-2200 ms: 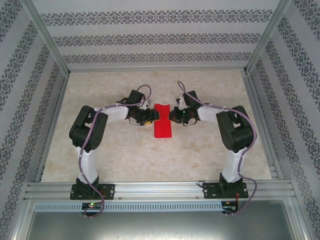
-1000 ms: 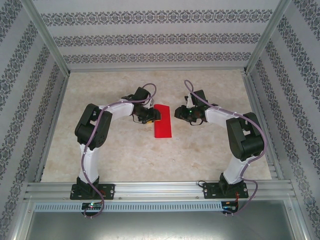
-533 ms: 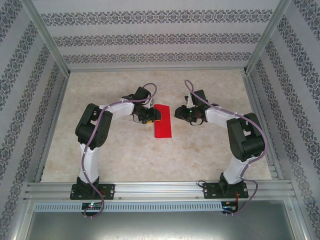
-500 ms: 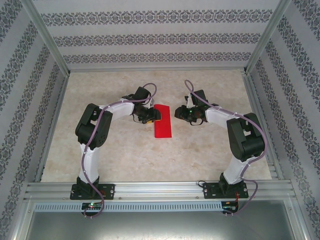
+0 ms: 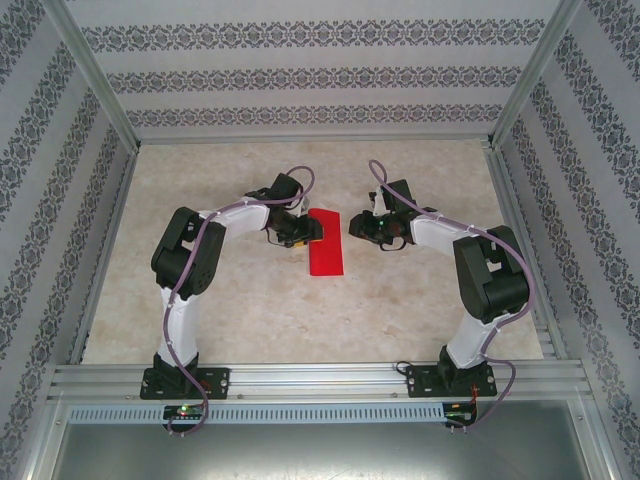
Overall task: Fold a paper plane with a square sheet of paper (fold left side to right side)
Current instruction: First fold in half a square sheet of paper at the center of the table.
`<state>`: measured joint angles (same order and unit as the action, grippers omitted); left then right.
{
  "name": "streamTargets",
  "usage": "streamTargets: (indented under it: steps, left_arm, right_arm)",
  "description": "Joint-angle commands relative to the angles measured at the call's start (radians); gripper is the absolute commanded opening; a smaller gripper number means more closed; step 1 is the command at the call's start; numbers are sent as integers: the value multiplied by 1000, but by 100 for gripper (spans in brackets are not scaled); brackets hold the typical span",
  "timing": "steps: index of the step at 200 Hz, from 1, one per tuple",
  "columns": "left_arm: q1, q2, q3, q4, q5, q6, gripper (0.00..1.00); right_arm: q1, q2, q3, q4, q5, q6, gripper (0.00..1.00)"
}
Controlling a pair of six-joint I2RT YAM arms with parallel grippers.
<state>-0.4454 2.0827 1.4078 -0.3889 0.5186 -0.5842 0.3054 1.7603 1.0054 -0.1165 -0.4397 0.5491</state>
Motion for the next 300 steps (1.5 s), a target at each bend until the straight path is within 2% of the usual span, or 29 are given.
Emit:
streamTargets:
  steps: [1, 130, 214, 300]
  left_arm:
    - [-30, 79, -13, -19, -48, -13, 53]
    - [-30, 75, -25, -13, -58, -25, 52]
    - [-30, 75, -26, -14, -60, -20, 52]
    - [-33, 75, -27, -15, -58, -19, 52]
  right_arm:
    - [11, -27, -7, -11, -25, -14, 32]
    - [38, 0, -4, 27, -58, 22, 31]
    - [78, 97, 52, 55, -106, 54, 10]
    - [93, 168, 85, 0, -79, 36, 9]
